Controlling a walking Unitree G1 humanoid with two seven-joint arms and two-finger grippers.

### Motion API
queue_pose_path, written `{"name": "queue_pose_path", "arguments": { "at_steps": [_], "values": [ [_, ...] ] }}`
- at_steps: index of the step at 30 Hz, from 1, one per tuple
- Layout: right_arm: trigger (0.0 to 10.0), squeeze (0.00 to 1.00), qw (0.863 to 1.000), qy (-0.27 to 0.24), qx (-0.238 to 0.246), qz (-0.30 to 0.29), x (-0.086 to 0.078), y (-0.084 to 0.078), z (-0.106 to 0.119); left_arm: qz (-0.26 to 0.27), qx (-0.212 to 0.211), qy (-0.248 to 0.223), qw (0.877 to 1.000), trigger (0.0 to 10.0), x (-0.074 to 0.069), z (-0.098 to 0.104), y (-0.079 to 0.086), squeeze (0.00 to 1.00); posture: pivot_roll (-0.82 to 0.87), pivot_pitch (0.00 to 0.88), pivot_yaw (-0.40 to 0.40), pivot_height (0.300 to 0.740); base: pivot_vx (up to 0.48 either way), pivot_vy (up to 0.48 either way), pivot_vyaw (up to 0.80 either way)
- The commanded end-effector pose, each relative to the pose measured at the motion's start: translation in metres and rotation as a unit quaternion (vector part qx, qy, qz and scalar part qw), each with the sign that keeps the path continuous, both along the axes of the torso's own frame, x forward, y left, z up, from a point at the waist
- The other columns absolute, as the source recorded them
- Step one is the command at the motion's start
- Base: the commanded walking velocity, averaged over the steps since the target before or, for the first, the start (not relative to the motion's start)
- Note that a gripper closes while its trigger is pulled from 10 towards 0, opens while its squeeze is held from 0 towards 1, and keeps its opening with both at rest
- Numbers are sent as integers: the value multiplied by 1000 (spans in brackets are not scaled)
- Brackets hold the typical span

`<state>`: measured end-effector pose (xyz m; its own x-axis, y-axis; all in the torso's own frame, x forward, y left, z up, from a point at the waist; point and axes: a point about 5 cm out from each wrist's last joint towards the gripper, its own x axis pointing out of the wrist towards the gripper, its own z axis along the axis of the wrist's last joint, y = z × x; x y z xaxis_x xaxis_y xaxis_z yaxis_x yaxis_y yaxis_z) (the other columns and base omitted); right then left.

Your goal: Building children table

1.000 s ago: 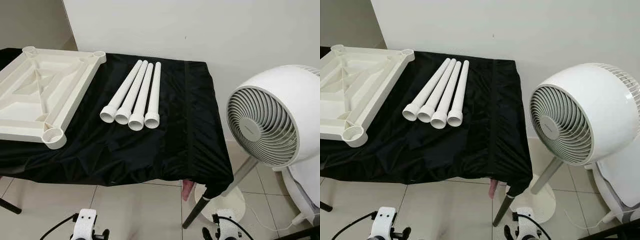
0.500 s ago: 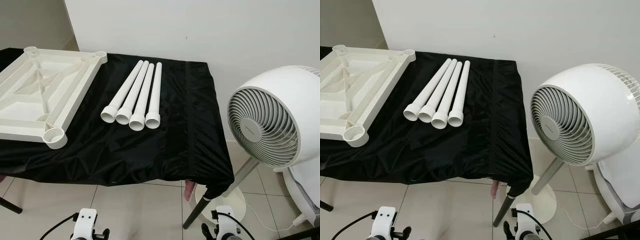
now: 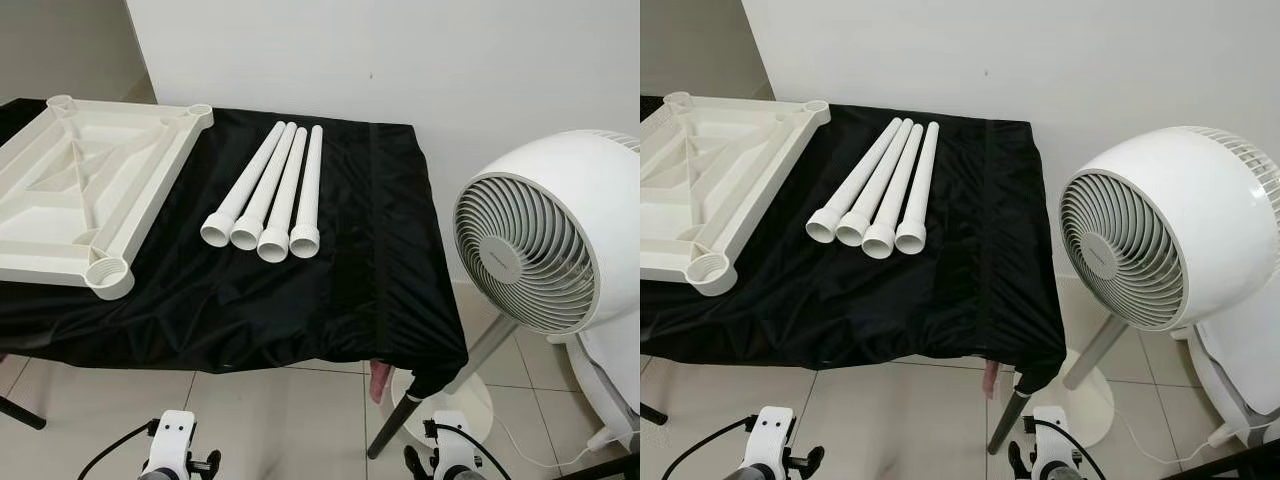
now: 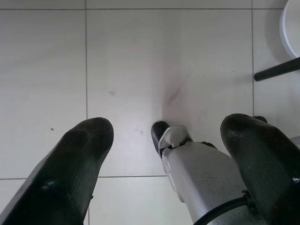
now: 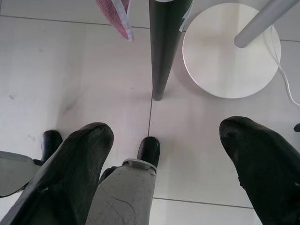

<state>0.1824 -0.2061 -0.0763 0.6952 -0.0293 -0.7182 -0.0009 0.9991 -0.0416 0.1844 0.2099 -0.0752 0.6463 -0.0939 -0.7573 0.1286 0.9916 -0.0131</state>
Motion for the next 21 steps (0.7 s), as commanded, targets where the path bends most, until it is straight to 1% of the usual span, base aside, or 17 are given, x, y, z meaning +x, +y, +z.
{"name": "queue_pose_path", "arguments": {
  "at_steps": [1,4,6,9,12,14,18,21],
  "values": [
    [10000,0,1000,13,3,-3,-7,1,-4,1,7,10,1000,10000,-4,-2,2,0,-22,0,38,740,0,0,0],
    [10000,0,1000,15,3,-3,-7,1,-4,-1,9,13,1000,10000,-5,-3,2,0,-22,0,38,740,0,0,0],
    [10000,0,1000,17,4,-3,-8,1,-5,-19,15,17,1000,10000,-5,-3,1,0,-21,0,44,740,0,0,0],
    [10000,0,1000,17,4,-4,-8,1,-5,-26,17,19,999,10000,-5,-3,1,0,-21,0,44,740,0,0,0],
    [10000,0,1000,20,4,-7,-10,1,-5,-67,32,30,997,10000,-5,-3,1,0,-30,0,56,740,0,0,0],
    [10000,0,1000,21,3,-8,-10,0,-6,-76,40,33,996,10000,-5,-3,1,0,-31,0,57,740,0,0,0],
    [10000,0,1000,24,1,-10,-11,-2,-6,-82,53,33,995,10000,-5,-3,2,0,-28,0,56,740,0,0,0],
    [10000,0,1000,25,-1,-11,-11,-3,-6,-75,58,33,995,10000,-5,-3,3,0,-27,4,53,740,0,0,0]
  ]
}}
